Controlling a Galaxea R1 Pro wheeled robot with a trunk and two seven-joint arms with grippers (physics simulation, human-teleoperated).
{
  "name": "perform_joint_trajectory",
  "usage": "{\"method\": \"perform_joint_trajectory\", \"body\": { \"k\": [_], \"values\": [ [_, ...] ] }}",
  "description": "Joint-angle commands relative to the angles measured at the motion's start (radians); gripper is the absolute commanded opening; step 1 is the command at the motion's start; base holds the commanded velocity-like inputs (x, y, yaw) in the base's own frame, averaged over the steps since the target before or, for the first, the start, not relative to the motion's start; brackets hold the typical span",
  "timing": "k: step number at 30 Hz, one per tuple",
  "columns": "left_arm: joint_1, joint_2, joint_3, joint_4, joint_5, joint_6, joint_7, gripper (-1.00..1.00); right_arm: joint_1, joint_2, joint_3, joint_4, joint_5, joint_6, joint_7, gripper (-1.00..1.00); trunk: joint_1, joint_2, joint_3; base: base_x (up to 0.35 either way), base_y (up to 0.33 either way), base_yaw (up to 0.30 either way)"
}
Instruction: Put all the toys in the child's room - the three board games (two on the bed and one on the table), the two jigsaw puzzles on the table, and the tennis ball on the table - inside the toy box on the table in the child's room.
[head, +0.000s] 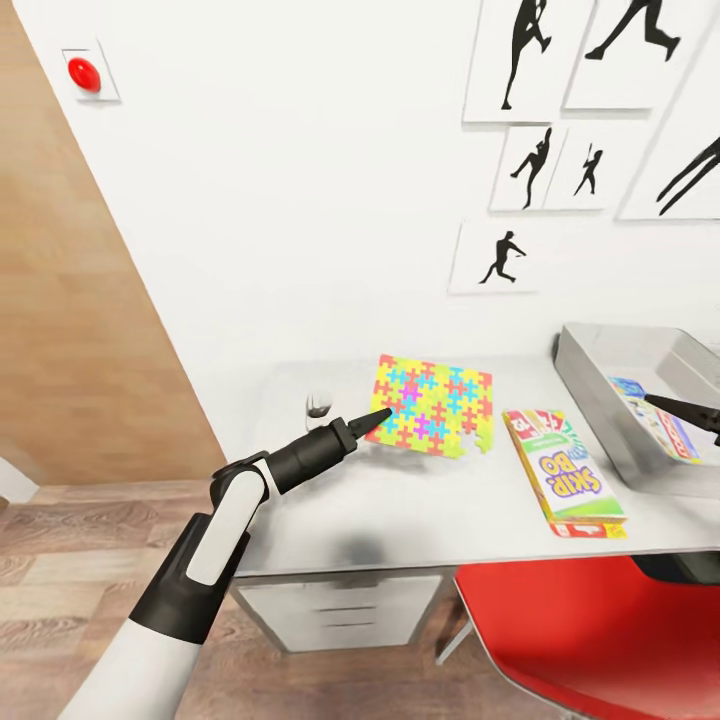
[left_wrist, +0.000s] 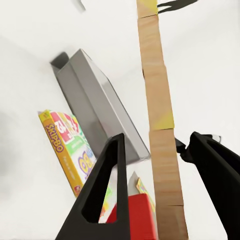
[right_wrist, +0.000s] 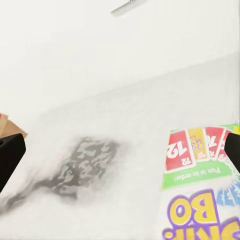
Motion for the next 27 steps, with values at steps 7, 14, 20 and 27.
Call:
{"method": "perform_joint_trajectory", "body": {
  "k": [7,14,20,27],
  "values": [
    [-0.001,0.000,0.001,0.000,0.005,0.006,-0.001,-1.00,-0.002,-0.001,-0.001,0.000,0.005,0.005,0.007,1.00,0.000,-0.001,0.011,-0.095,-0.046,0.000],
    [0.000,0.000,0.001,-0.001,0.005,0.005,-0.006,-1.00,-0.003,-0.002,-0.001,0.000,0.005,0.005,0.006,1.00,0.000,-0.001,0.022,-0.020,-0.010,0.000],
    [0.001,0.001,0.001,-0.005,0.004,0.003,-0.008,-1.00,-0.003,-0.002,-0.001,0.000,0.005,0.005,0.007,1.00,0.000,-0.001,0.032,-0.003,-0.099,0.000],
    [0.002,0.001,0.001,-0.006,0.003,-0.003,-0.007,-1.00,-0.004,-0.002,-0.001,0.000,0.005,0.005,0.006,1.00,0.000,-0.001,0.043,0.004,-0.234,0.000]
  ]
}}
